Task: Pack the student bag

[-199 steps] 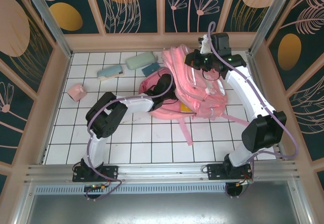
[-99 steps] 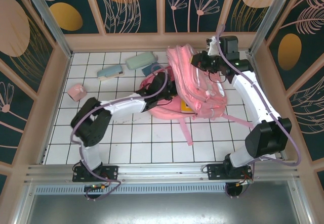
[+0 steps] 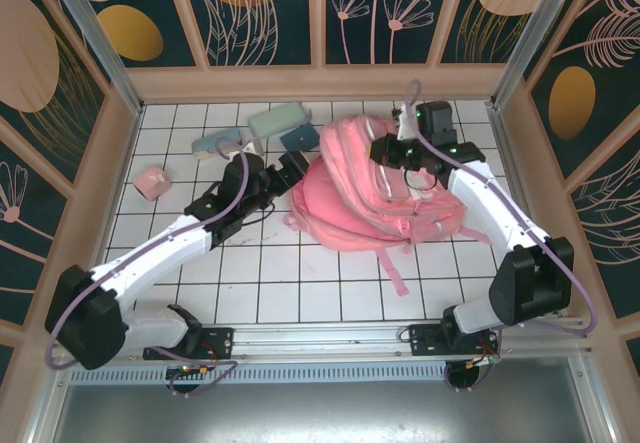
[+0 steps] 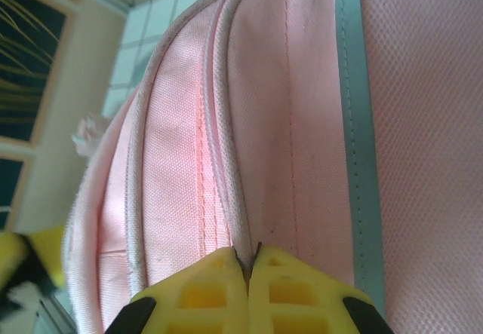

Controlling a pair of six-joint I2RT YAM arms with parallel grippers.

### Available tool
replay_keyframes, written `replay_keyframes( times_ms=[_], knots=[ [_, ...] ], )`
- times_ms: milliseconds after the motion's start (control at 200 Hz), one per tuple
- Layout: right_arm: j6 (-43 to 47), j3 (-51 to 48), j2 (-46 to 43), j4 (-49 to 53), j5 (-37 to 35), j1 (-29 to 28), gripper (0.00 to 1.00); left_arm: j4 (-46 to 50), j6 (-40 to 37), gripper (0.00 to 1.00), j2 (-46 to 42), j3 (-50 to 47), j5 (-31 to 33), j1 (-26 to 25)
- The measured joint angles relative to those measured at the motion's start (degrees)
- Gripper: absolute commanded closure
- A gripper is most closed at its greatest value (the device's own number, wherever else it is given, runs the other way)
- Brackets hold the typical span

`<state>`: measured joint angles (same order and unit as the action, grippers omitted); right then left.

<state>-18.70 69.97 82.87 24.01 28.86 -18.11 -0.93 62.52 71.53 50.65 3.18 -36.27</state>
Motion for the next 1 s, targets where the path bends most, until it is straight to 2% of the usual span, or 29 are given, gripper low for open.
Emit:
replay_keyframes(
  times_ms=[145, 305, 370, 415, 455, 590, 680, 790, 1001],
  knots=[
    [2.4, -4.8, 1.0, 0.0, -3.6, -5.6, 1.0, 3.9, -2.0, 0.03, -2.2, 0.9, 2.4, 2.8],
    [3.5, -8.7, 2.4, 0.1, -6.2, -9.0, 1.0, 6.4, -4.4, 0.08, -1.6, 2.9, 3.1, 5.3],
    [3.4, -9.4, 2.6, 0.0, -6.4, -9.2, 0.8, 7.2, -5.6, 0.09, -0.1, 4.6, 2.5, 6.2],
    [3.4, -9.5, 2.6, -0.1, -6.5, -9.1, 0.53, 7.3, -6.4, 0.1, 1.5, 6.2, 1.7, 6.9],
    [3.5, -9.5, 2.6, -0.3, -6.5, -9.1, 0.38, 7.3, -7.2, 0.11, 3.0, 7.5, 1.0, 7.4],
    [3.3, -9.4, 2.6, -0.4, -7.4, -9.0, 0.16, 7.5, -10.0, 0.14, 8.7, 12.0, -1.5, 9.2],
    [1.9, -9.4, 2.5, -0.7, -8.2, -9.0, 0.02, 7.4, -11.8, 0.22, 13.4, 15.2, -3.5, 10.6],
    [0.7, -9.2, 1.6, -1.2, -9.2, -9.0, 0.01, 7.2, -14.2, 0.27, 20.1, 19.8, -5.8, 12.3],
    [-2.0, -7.4, -2.4, -2.0, -10.0, -9.0, 0.01, 7.3, -18.2, 0.26, 34.1, 31.0, -7.3, 14.6]
  ],
)
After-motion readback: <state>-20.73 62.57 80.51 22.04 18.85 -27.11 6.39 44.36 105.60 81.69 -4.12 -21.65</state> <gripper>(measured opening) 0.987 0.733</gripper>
